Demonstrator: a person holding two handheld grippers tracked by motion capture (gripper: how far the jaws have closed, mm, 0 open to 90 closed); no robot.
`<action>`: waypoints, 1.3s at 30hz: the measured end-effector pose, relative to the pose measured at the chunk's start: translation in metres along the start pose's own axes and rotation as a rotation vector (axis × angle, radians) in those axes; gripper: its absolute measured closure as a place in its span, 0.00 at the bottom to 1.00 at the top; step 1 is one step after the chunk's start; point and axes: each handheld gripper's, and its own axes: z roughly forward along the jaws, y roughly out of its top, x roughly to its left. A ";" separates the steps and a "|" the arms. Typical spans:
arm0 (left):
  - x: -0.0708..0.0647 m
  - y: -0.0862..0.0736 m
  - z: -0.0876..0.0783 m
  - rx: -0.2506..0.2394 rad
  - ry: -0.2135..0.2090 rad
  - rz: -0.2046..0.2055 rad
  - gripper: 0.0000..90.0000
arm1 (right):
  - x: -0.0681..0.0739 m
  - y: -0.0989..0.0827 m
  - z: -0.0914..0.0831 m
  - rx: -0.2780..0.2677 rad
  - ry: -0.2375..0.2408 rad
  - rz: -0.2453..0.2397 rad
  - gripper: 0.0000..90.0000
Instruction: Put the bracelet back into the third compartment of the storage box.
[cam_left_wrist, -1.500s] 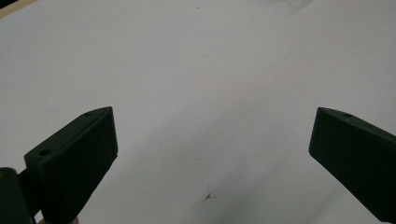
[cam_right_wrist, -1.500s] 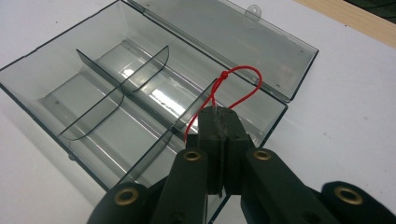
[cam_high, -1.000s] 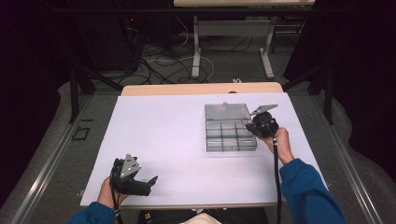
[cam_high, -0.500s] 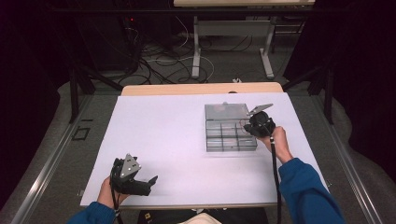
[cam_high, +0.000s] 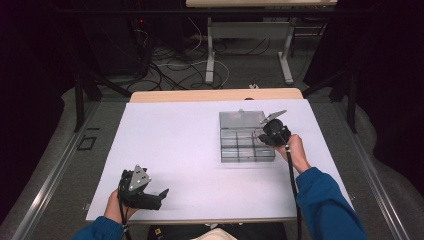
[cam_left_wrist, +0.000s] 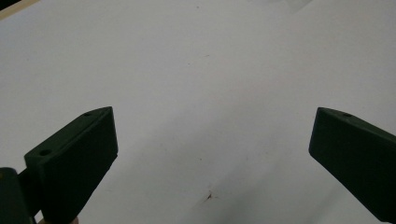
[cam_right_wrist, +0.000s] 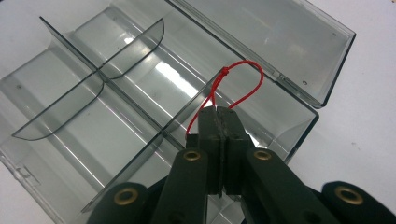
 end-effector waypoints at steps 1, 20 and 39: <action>0.000 0.000 0.000 0.000 0.001 0.001 0.01 | 0.001 0.001 -0.002 0.047 -0.009 0.007 1.00; -0.001 0.000 0.000 -0.001 -0.007 -0.009 0.01 | 0.002 0.000 0.006 0.074 -0.022 0.029 0.99; -0.001 0.000 0.000 0.003 -0.007 -0.008 0.01 | 0.003 0.001 0.014 0.088 -0.022 0.013 0.99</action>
